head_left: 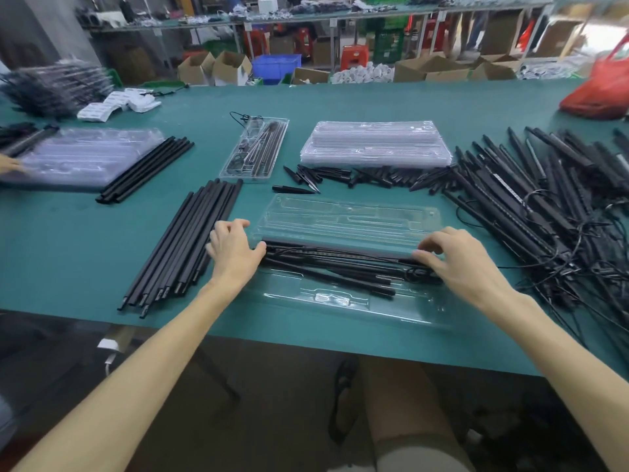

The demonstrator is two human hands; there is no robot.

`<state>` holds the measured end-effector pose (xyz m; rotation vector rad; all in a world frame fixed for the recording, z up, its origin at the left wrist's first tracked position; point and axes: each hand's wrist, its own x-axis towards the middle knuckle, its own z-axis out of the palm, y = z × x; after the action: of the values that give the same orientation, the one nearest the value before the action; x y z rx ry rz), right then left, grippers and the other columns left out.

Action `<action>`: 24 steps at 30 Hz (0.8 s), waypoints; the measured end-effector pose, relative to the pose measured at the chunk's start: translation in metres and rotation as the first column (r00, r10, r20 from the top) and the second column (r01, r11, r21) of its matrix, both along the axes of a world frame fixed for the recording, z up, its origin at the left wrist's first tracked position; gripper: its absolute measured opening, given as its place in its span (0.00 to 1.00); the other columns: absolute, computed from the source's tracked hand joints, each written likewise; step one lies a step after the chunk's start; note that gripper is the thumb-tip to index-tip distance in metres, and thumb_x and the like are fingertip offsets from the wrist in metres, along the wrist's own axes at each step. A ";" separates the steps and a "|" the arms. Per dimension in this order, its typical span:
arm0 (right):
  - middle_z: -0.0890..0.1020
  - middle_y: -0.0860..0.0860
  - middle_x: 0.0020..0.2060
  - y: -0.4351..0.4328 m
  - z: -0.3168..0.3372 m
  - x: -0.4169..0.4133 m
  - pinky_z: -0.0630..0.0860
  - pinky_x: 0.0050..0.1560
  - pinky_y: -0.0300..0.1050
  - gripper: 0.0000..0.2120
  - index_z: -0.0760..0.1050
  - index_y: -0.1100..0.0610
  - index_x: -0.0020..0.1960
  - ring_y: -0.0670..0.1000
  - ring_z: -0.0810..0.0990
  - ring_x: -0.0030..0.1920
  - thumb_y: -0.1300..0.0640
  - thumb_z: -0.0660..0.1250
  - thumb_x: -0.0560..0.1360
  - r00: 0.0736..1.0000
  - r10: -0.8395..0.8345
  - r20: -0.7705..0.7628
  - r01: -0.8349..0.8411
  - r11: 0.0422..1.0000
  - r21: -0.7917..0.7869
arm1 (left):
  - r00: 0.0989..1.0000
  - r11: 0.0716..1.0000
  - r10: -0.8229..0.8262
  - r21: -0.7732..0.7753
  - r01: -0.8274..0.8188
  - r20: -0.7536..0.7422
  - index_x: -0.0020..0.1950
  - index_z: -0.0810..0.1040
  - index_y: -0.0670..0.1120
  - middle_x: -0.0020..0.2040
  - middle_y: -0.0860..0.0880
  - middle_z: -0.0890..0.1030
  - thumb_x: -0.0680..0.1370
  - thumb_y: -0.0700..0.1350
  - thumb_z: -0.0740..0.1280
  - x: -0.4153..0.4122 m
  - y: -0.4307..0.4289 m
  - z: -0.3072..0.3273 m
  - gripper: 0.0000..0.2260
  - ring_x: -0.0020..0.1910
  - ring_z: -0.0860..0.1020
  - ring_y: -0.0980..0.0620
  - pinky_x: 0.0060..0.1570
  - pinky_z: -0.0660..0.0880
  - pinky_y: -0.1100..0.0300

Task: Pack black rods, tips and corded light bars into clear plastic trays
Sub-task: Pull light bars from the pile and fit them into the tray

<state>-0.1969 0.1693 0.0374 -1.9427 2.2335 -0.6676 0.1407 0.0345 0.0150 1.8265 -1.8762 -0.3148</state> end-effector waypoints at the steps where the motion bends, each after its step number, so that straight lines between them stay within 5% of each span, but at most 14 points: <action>1: 0.80 0.52 0.47 0.003 0.000 -0.003 0.72 0.56 0.56 0.11 0.81 0.55 0.51 0.56 0.75 0.52 0.47 0.68 0.79 1.000 -0.004 0.002 0.004 1.000 0.004 | 0.998 0.993 -0.061 -0.098 0.063 0.028 0.68 0.73 0.44 0.65 0.44 0.71 0.77 0.46 0.71 -0.006 0.004 0.004 0.20 0.67 0.68 0.44 0.68 0.60 0.49; 4: 0.80 0.51 0.46 0.010 0.001 -0.010 0.73 0.56 0.55 0.12 0.81 0.54 0.50 0.55 0.75 0.52 0.46 0.67 0.79 1.000 -0.004 -0.015 0.005 1.000 0.029 | 0.923 0.892 -0.383 -0.243 0.380 0.038 0.67 0.77 0.44 0.65 0.47 0.77 0.81 0.43 0.67 -0.031 0.015 0.016 0.15 0.65 0.73 0.48 0.70 0.64 0.53; 9: 0.79 0.49 0.47 0.020 0.002 -0.018 0.73 0.56 0.54 0.12 0.81 0.52 0.49 0.53 0.75 0.52 0.44 0.68 0.78 1.000 0.026 -0.018 -0.024 0.996 0.091 | 0.674 0.673 -0.737 -0.038 0.739 0.048 0.76 0.71 0.44 0.75 0.49 0.72 0.85 0.50 0.60 -0.085 0.035 0.014 0.20 0.75 0.67 0.53 0.77 0.59 0.57; 18: 0.72 0.45 0.47 0.030 -0.005 -0.028 0.73 0.56 0.50 0.07 0.81 0.52 0.52 0.49 0.71 0.54 0.51 0.72 0.77 0.994 0.107 0.025 -0.109 0.993 0.046 | 0.525 0.604 -0.766 0.135 0.786 0.372 0.83 0.47 0.56 0.82 0.57 0.47 0.85 0.60 0.42 -0.094 0.029 -0.018 0.26 0.80 0.42 0.60 0.80 0.44 0.56; 24: 0.78 0.45 0.47 0.033 0.007 -0.026 0.73 0.55 0.48 0.08 0.81 0.52 0.53 0.48 0.72 0.51 0.49 0.68 0.80 0.986 0.150 -0.075 -0.151 0.988 -0.016 | 0.513 0.600 -0.764 0.137 0.789 0.391 0.81 0.46 0.65 0.82 0.60 0.42 0.82 0.68 0.39 -0.092 0.027 -0.020 0.27 0.79 0.37 0.62 0.77 0.38 0.60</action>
<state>-0.2228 0.2028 0.0445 -2.1542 2.0999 -0.6124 0.0487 0.0611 -0.0052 0.8958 -2.9230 -0.1559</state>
